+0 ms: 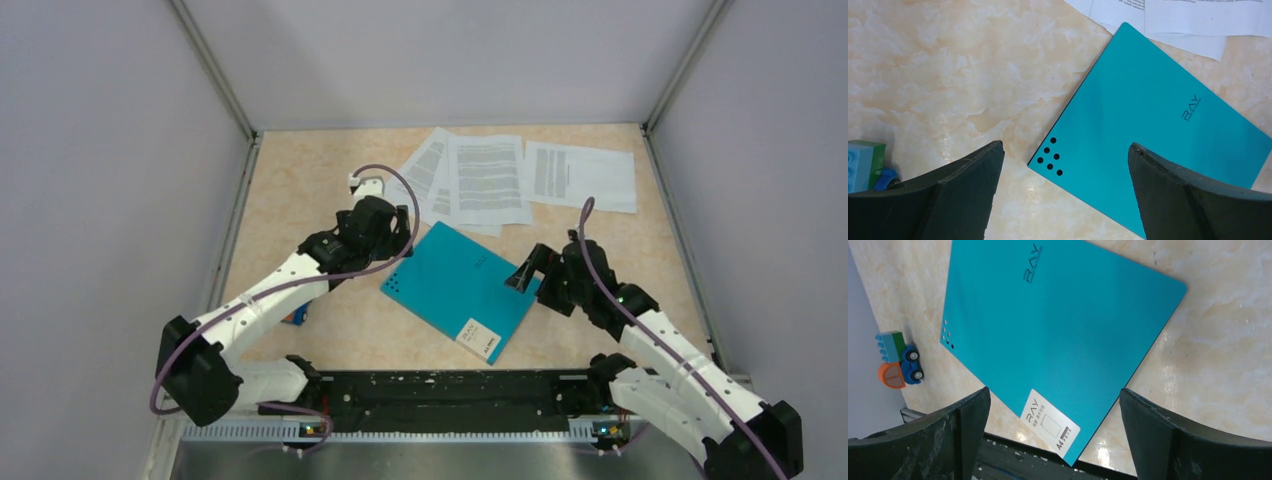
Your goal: Put the files into the folder
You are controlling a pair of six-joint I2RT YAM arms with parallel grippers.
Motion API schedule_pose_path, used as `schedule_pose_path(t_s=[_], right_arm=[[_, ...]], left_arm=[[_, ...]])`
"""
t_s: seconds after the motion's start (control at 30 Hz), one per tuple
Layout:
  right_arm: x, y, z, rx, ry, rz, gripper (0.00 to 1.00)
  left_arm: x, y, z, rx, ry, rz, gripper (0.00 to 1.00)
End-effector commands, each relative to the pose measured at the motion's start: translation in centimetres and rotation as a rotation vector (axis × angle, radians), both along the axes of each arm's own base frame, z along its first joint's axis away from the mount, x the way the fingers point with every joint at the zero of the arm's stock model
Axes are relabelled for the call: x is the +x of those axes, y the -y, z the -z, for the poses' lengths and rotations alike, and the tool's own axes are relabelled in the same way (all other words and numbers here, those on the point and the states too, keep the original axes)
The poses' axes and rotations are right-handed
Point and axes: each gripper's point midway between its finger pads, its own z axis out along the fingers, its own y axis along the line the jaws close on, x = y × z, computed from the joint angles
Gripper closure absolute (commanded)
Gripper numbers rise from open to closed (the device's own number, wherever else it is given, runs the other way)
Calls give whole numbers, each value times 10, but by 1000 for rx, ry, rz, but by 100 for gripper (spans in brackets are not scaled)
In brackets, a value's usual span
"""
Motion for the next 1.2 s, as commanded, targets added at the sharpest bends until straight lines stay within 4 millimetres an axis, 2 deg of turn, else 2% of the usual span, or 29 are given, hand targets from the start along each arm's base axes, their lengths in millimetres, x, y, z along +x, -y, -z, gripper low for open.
schedule_pose_path(t_s=[0.0,0.33,0.5,0.63,0.9,1.17], right_arm=[[-18,-8,9,59,-69,-34,1],[-59,-24,39,197,-227,-97,1],[-68,-31,47,283,-260,-92,3],[-75,-37,52,347,-288,-107,6],[-75,-48,51,451,-292,-114,14],[-71,-52,52,508,-265,-107,19]], left_arm=[[19,8,-1,-65,-4,12,1],[41,3,28,-99,-76,-1,1],[54,1,42,-127,-109,-39,1],[64,7,54,-154,-122,-50,1],[78,12,81,-147,-159,-73,2],[73,14,112,-119,-255,-68,2]])
